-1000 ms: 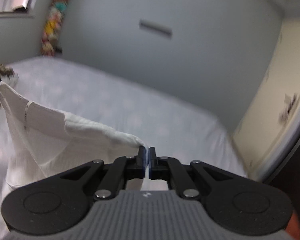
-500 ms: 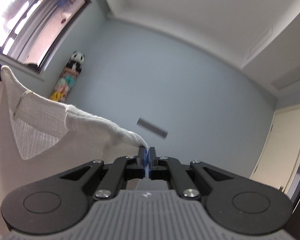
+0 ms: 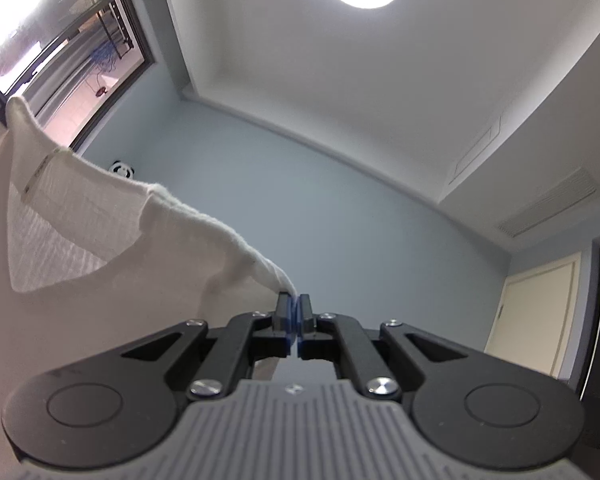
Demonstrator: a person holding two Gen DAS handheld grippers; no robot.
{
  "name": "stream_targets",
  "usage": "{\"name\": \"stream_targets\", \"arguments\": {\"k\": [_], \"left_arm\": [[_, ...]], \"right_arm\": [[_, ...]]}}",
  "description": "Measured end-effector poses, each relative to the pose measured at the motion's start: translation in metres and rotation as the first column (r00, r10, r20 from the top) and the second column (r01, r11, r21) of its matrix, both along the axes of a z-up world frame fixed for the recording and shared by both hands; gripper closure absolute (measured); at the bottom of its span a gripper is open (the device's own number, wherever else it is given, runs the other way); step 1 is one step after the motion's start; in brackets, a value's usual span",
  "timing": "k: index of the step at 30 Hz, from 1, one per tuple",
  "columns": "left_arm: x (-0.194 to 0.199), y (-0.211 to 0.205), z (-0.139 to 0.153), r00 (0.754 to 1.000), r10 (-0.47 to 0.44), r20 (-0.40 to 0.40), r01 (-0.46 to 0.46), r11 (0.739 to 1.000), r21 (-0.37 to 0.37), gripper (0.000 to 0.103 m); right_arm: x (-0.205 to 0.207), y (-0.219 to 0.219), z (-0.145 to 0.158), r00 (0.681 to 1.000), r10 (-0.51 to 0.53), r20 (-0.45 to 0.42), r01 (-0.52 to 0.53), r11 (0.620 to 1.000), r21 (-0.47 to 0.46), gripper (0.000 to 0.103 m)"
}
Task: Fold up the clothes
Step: 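Raise the white shirt high with both tools to hang it open, then lay the white shirt flat on the bed and open both tools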
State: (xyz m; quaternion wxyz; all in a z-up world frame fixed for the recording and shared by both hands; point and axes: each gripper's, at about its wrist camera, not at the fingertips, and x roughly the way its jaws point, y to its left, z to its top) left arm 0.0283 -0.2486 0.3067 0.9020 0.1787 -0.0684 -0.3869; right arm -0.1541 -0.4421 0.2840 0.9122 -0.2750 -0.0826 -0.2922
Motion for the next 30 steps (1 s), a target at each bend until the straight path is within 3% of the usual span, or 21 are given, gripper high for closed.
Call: {"name": "stream_targets", "arguments": {"k": [10,16,22,30], "left_arm": [[-0.053,0.019,0.032,0.994,-0.012,0.111,0.023,0.995,-0.099,0.099],[-0.060,0.020,0.037,0.989,-0.043,0.145,0.063,0.988,-0.138,0.099],[-0.016,-0.015,0.026,0.998,-0.031,0.063,0.035,0.997,-0.065,0.099],[0.098,-0.095,-0.064,0.991,0.012,-0.137,0.007,0.991,0.133,0.099]], "right_arm": [[-0.063,0.028,0.017,0.995,0.005,0.099,0.000,0.999,-0.054,0.100],[-0.087,0.034,0.020,0.992,-0.002,0.128,0.013,0.996,-0.084,0.100],[-0.071,0.015,0.002,0.997,-0.006,0.072,0.008,0.999,-0.032,0.100],[-0.003,-0.047,-0.078,0.991,-0.021,-0.134,0.039,0.991,0.132,0.100]]}}
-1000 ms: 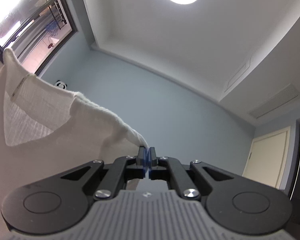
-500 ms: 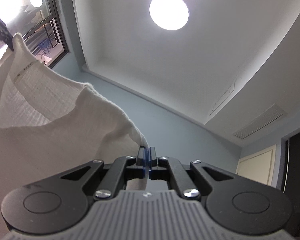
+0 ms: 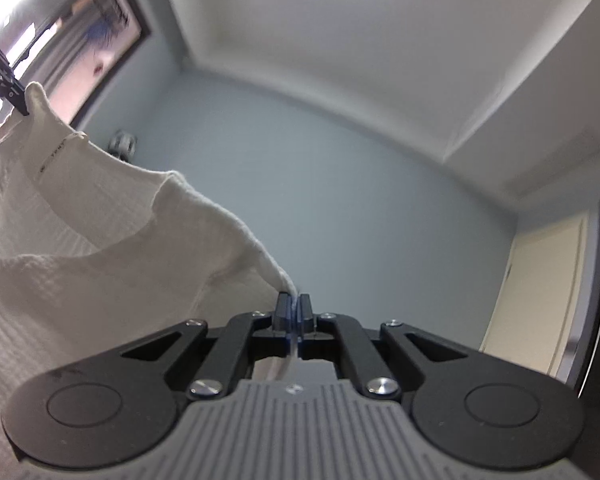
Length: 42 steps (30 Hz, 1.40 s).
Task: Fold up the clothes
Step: 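Lay the white shirt flat on the bed and open both tools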
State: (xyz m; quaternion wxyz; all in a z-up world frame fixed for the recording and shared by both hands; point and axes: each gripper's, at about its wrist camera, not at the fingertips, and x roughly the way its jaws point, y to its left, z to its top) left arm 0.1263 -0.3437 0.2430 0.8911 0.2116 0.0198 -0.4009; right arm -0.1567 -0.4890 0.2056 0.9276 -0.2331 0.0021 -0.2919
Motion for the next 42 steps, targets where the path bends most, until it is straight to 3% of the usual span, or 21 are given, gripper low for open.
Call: {"name": "stream_targets", "arguments": {"k": [5,10,17,23,26,32,33,36,37,38,41,42], "left_arm": [[0.085,-0.043,-0.078,0.990,0.053,-0.129,-0.036,0.991,0.126,0.099],[0.170,-0.080,-0.162,0.958,0.141,-0.250,-0.085,0.971,0.222,0.099],[0.260,-0.127,-0.266,0.901,0.243,-0.359,-0.107,0.928,0.358,0.099],[0.293,-0.167,-0.344,0.860,0.297,-0.414,-0.090,0.888,0.451,0.099],[0.303,-0.176,-0.370,0.828,0.325,-0.457,-0.093,0.884,0.458,0.098],[0.313,-0.181,-0.402,0.801,0.340,-0.492,-0.105,0.890,0.445,0.094],[0.314,-0.182,-0.407,0.796,0.341,-0.500,-0.105,0.892,0.440,0.093],[0.314,-0.180,-0.414,0.777,0.359,-0.517,-0.118,0.890,0.441,0.075],[0.314,-0.179,-0.415,0.774,0.366,-0.516,-0.129,0.890,0.438,0.065],[0.315,-0.178,-0.416,0.773,0.371,-0.515,-0.139,0.891,0.432,0.059],[0.307,-0.158,-0.401,0.779,0.363,-0.511,-0.183,0.912,0.368,0.053],[0.302,-0.149,-0.393,0.778,0.358,-0.516,-0.197,0.919,0.341,0.051]], "right_arm": [[0.060,-0.046,-0.072,0.985,-0.015,-0.170,0.031,0.995,0.092,0.100],[0.131,-0.100,-0.143,0.949,-0.009,-0.316,0.065,0.984,0.167,0.100],[0.232,-0.179,-0.251,0.866,-0.005,-0.501,0.162,0.949,0.271,0.100],[0.307,-0.219,-0.323,0.783,0.023,-0.621,0.237,0.913,0.332,0.100],[0.320,-0.234,-0.352,0.755,0.041,-0.654,0.265,0.894,0.361,0.100],[0.338,-0.253,-0.391,0.706,0.078,-0.704,0.304,0.864,0.401,0.100],[0.357,-0.253,-0.390,0.701,0.085,-0.708,0.306,0.861,0.406,0.099],[0.385,-0.254,-0.392,0.705,0.090,-0.704,0.310,0.854,0.419,0.096],[0.394,-0.253,-0.392,0.707,0.091,-0.702,0.309,0.853,0.421,0.096],[0.396,-0.253,-0.392,0.707,0.091,-0.701,0.307,0.854,0.420,0.092],[0.389,-0.253,-0.378,0.729,0.067,-0.681,0.306,0.858,0.413,0.054],[0.380,-0.251,-0.370,0.745,0.064,-0.664,0.302,0.855,0.421,0.051]]}}
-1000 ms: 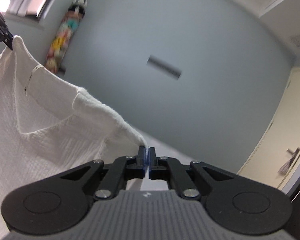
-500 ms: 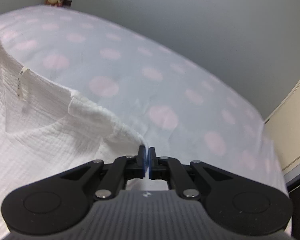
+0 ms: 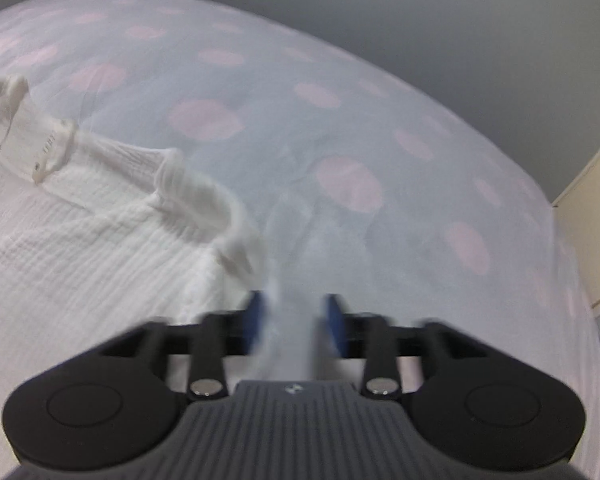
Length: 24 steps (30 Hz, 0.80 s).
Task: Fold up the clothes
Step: 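Lay the white shirt flat on the bed and open both tools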
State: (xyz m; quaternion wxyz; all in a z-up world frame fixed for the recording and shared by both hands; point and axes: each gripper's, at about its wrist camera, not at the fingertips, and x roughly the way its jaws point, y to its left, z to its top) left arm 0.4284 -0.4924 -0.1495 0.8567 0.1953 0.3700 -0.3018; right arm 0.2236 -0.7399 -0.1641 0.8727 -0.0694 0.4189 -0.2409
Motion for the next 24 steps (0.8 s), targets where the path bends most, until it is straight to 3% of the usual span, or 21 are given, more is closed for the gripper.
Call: {"name": "stream_targets", "arguments": {"k": [2,5,11,17,22,24], "left_arm": [[-0.016,0.023,0.016,1.000,0.005,-0.004,-0.006,0.999,-0.049,0.050],[-0.047,0.058,0.036,1.000,-0.004,0.010,0.004,0.998,-0.055,0.050],[-0.119,0.128,0.059,0.998,0.052,-0.033,-0.054,0.996,-0.066,0.048],[-0.199,0.163,0.058,0.994,0.077,-0.074,-0.074,0.996,0.041,0.044],[-0.247,0.167,0.041,0.992,0.057,-0.115,-0.041,0.990,0.137,0.044],[-0.259,0.168,0.032,0.988,0.069,-0.140,-0.047,0.987,0.155,0.044]], "right_arm": [[-0.022,0.008,0.018,0.999,-0.010,0.052,0.009,1.000,0.015,0.051],[-0.062,0.029,0.034,0.994,-0.013,0.108,0.007,0.998,0.055,0.051],[-0.156,0.097,0.036,0.992,-0.042,0.121,0.024,0.990,0.142,0.051],[-0.237,0.160,0.025,0.983,-0.129,0.134,0.087,0.957,0.276,0.051],[-0.272,0.199,0.023,0.977,-0.143,0.160,0.084,0.941,0.328,0.050],[-0.281,0.210,0.023,0.976,-0.141,0.166,0.079,0.940,0.331,0.043]]}}
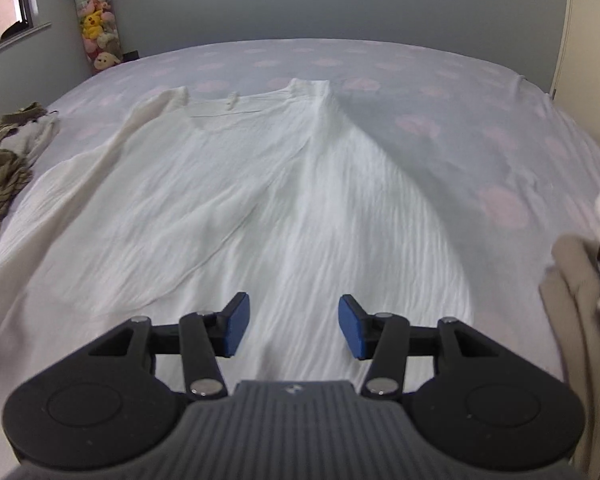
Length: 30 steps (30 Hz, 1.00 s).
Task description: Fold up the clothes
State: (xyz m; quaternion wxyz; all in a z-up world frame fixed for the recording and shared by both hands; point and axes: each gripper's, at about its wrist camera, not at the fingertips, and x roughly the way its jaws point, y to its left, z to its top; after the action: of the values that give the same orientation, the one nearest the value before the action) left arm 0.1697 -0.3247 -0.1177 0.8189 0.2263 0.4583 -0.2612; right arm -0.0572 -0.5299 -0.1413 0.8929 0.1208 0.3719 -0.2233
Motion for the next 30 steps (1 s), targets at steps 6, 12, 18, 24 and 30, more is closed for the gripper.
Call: {"name": "stream_targets", "arguments": {"k": [6,12,18,24,30], "left_arm": [[-0.014,0.012,-0.014,0.997,0.076,0.000,-0.076,0.997,-0.003,0.061],[-0.012,0.031,-0.018,0.988,0.144,-0.047,-0.148,0.984,-0.094,0.086],[-0.014,0.043,-0.014,0.983,0.170,-0.069,-0.180,0.968,-0.173,0.093],[-0.012,0.045,-0.009,0.980,0.183,-0.078,-0.196,0.955,-0.221,0.093],[-0.009,0.047,-0.007,0.978,0.190,-0.083,-0.205,0.949,-0.238,0.093]], "right_arm": [[-0.010,0.013,-0.004,1.000,0.010,-0.003,-0.010,1.000,-0.028,0.041],[0.014,0.026,-0.027,0.979,0.086,-0.186,-0.096,0.994,-0.044,0.078],[0.015,0.024,-0.028,0.977,0.077,-0.199,-0.086,0.996,-0.037,0.099],[-0.006,0.002,0.009,0.996,-0.002,-0.092,0.002,1.000,0.001,0.099],[-0.022,-0.044,0.053,0.994,-0.102,-0.027,0.101,0.994,-0.028,0.100]]}}
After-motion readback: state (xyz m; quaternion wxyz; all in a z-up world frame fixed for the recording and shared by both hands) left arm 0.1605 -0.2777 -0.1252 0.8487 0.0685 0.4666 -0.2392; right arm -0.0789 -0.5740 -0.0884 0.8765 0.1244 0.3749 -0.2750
